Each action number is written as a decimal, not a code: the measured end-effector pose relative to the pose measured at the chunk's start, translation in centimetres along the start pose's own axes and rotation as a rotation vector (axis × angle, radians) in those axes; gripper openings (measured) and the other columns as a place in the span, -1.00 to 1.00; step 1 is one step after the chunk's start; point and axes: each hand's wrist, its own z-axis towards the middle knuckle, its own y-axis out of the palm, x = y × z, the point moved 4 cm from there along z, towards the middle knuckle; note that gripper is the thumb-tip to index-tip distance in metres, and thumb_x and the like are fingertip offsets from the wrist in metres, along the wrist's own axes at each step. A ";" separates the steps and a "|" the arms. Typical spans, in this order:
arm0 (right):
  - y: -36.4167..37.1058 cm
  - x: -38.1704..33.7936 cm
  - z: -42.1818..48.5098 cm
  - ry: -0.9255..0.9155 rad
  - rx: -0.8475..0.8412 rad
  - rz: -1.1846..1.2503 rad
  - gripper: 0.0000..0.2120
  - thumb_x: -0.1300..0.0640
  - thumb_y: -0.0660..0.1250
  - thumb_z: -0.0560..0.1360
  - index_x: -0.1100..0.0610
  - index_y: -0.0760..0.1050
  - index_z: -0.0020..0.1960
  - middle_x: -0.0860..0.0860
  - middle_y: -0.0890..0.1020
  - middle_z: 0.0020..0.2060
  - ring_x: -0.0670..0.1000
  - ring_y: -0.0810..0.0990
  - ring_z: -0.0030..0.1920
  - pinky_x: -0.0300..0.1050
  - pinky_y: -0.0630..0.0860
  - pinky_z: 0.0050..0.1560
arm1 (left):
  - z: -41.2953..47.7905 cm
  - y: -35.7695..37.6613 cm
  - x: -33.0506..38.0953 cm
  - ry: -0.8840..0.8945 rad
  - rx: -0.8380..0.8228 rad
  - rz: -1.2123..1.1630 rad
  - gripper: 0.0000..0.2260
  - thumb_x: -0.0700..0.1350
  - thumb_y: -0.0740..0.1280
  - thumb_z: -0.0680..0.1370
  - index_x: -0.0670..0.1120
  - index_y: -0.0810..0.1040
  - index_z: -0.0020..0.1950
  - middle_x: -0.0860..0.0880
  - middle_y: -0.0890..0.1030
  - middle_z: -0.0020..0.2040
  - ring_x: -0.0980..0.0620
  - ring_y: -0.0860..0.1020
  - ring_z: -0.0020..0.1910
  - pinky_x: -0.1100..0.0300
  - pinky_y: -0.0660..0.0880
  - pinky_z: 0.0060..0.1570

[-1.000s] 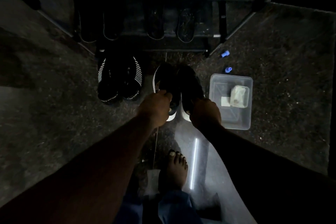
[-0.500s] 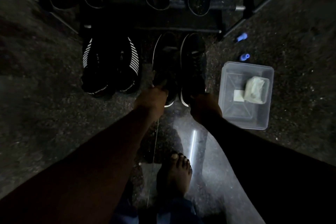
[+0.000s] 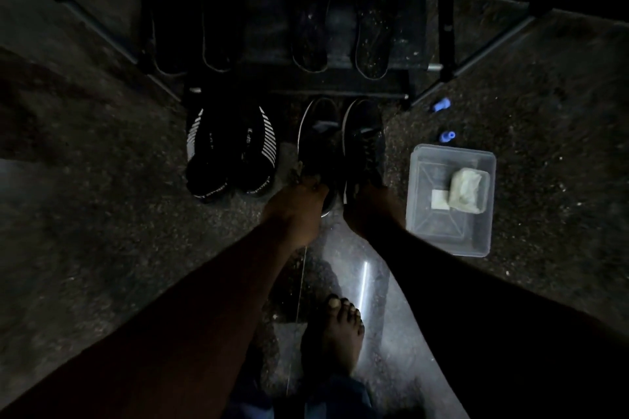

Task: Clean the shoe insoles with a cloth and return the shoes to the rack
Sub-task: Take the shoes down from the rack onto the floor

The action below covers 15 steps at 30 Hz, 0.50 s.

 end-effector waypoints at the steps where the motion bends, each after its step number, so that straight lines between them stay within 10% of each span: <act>1: -0.7 -0.9 -0.6 -0.029 0.014 -0.006 -0.69 0.01 0.32 0.56 0.06 0.51 0.28 0.10 0.64 0.09 0.17 0.65 0.09 -0.01 0.59 -0.01 | -0.5 -1.2 0.1 0.003 0.014 0.001 -0.48 -0.23 0.33 0.53 -0.01 0.40 0.50 -0.07 0.42 0.49 -0.20 0.49 0.38 -0.08 0.54 0.27; 15: -11.5 -11.1 -11.3 -0.253 0.115 -0.070 -0.55 -0.03 0.33 0.55 0.13 0.45 0.38 0.19 0.59 0.28 0.29 0.61 0.22 0.10 0.55 0.14 | -10.0 -15.7 -0.1 -0.013 0.202 0.023 -0.59 -0.09 0.36 0.53 -0.02 0.46 0.38 -0.10 0.50 0.33 -0.20 0.55 0.27 -0.06 0.53 0.17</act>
